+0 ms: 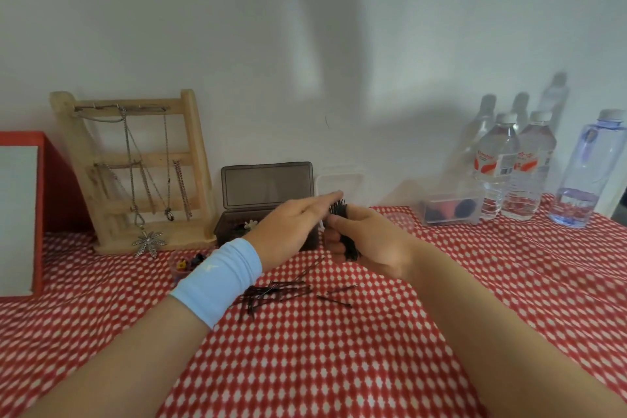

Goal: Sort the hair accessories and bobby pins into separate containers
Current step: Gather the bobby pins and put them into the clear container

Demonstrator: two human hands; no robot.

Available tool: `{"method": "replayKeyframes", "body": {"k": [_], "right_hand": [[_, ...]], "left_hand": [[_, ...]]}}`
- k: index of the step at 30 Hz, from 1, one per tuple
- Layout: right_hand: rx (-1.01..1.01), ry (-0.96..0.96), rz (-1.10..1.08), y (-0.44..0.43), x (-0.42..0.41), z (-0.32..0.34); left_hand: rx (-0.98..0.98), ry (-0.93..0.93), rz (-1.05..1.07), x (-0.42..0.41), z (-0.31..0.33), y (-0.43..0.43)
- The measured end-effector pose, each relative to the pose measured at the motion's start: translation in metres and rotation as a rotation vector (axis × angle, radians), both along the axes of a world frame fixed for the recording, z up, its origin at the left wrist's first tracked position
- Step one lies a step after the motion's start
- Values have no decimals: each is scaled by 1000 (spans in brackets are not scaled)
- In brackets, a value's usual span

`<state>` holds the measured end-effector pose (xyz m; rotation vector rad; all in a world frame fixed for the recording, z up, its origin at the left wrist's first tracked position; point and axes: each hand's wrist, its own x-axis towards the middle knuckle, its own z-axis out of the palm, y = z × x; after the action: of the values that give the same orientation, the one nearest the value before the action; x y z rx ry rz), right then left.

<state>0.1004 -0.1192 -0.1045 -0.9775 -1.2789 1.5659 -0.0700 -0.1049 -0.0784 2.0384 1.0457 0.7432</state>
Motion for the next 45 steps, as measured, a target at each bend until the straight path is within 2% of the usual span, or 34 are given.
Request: {"method": "replayKeyframes", "body": {"k": [2,3,5,8,10,13,16,19,25,30,36,40,45], "right_hand": [[14,-159,6,6,8,12],[53,-299,-10,12,13,20],[192,-687,-67,28,21,36],[363,-1212,-68,60,28,52],[385,-1415,-8,79,29,52],[414,-1567,69,98,25,44],[474,-1648,96,115,24,32],[526,-1613,99,118,29,28],[511,-1201,-1,107,53,37],[498,-1040,-140,111,66,28],[458,-1237,-78,107,79,24],[415,-1371,-48,103,81,28],[468,-1308,-135,104,81,34]], "left_hand": [[134,39,-22,-6,7,7],[162,31,-13,-8,10,12],[214,39,43,-6,15,29],[249,166,119,3,17,52],[233,253,126,7,15,65],[178,322,121,14,6,81],[166,371,113,18,-3,89],[146,434,79,22,-13,95],[156,439,39,26,-21,97],[271,472,-9,28,-29,94],[272,735,-141,37,-36,93],[225,602,-91,38,-27,90],[273,596,-114,46,-33,82]]}}
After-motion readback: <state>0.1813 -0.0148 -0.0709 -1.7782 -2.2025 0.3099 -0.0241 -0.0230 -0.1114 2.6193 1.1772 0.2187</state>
